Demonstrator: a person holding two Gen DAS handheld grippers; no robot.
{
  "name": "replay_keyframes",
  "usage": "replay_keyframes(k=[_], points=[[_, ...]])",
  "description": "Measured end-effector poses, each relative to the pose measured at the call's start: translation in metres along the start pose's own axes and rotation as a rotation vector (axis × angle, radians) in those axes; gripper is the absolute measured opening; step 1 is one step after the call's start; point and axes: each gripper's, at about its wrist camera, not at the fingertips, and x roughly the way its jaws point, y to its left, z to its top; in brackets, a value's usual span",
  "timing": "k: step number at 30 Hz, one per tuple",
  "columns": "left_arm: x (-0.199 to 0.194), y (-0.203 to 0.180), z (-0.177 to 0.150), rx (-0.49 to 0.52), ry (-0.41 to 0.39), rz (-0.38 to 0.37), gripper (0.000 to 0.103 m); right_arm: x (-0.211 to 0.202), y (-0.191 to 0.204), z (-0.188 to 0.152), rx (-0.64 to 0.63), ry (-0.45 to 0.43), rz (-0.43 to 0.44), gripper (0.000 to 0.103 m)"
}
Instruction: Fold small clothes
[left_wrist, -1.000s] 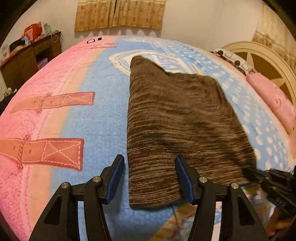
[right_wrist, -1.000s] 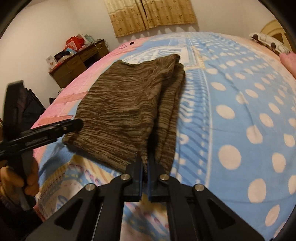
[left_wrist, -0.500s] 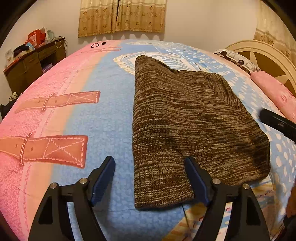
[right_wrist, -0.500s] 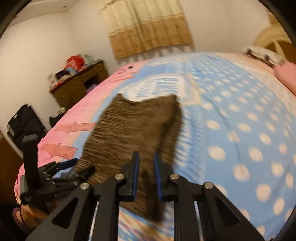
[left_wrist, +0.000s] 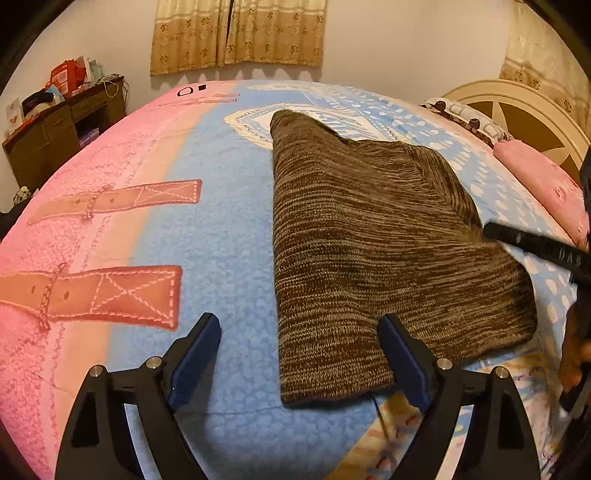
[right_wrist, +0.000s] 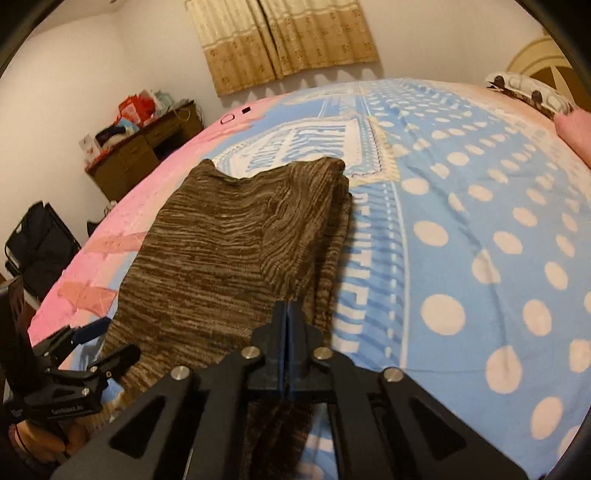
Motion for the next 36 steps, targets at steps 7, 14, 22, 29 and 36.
replay_keyframes(k=[7,14,22,29,36], points=[[-0.029,0.011,0.039,-0.01,-0.139,0.007,0.088,-0.003,-0.003,0.049,-0.032,-0.086,-0.047,0.052],[0.013,0.011,0.081,-0.118,-0.105,-0.051,0.088,0.062,-0.021,0.095,0.076,-0.004,-0.046,0.039],[0.061,0.024,0.066,-0.275,-0.011,0.03,0.089,0.067,0.015,0.099,-0.181,-0.036,-0.049,0.011],[0.062,0.008,0.066,-0.222,-0.01,0.103,0.093,0.104,-0.015,0.103,-0.158,0.013,-0.132,0.009],[0.066,0.01,0.069,-0.198,0.005,0.101,0.097,0.084,-0.027,0.099,-0.109,0.012,-0.175,0.031]])
